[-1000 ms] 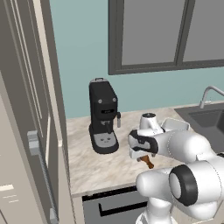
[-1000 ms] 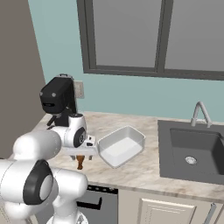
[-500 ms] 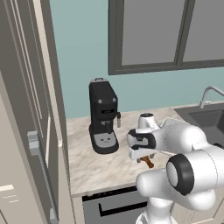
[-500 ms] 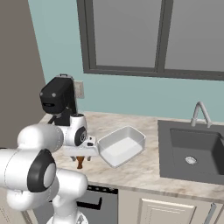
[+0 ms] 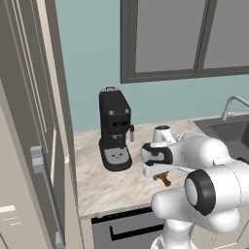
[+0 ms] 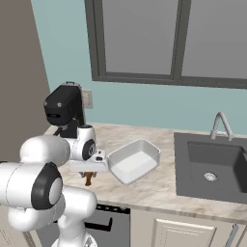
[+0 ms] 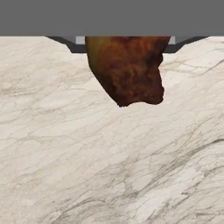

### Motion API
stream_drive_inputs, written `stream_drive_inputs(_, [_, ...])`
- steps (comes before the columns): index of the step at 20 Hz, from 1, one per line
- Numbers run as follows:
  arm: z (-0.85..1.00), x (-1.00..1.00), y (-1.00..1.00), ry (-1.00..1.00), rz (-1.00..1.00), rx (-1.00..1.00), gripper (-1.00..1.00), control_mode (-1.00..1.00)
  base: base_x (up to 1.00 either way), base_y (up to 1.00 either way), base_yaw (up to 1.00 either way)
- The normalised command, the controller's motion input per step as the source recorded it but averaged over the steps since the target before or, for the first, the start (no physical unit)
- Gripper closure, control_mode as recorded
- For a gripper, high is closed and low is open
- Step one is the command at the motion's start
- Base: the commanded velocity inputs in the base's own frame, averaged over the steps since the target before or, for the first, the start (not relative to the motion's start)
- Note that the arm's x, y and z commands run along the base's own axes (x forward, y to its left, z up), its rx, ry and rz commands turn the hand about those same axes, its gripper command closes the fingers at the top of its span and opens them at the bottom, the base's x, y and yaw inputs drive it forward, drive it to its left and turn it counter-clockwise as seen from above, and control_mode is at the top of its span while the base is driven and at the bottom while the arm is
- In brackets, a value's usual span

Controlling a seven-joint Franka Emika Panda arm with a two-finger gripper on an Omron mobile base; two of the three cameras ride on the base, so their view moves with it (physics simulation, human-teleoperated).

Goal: Retrieve the tupperware from the cabinet, then place the raw meat into the tupperware to avoid contamination.

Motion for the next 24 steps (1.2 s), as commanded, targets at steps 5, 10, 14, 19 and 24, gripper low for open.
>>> stream_drive_inputs(5, [0.09,-0.05,0.0,-0.02,0.0,0.0,1.0,-1.0,0.0,0.0,0.0])
stream_drive_inputs(10, [0.38,-0.01,0.0,-0.05,-0.01,0.0,1.0,-1.0,0.0,0.0,0.0])
stream_drive_inputs(14, [0.47,0.0,0.0,-0.05,-0.02,0.0,1.0,-1.0,0.0,0.0,0.0])
stream_drive_inputs(19, [0.51,0.0,-0.02,-0.03,-0.04,0.0,1.0,-1.0,0.0,0.0,0.0])
stream_drive_inputs(24, [0.52,0.0,-0.02,-0.03,-0.05,0.0,1.0,-1.0,0.0,0.0,0.0])
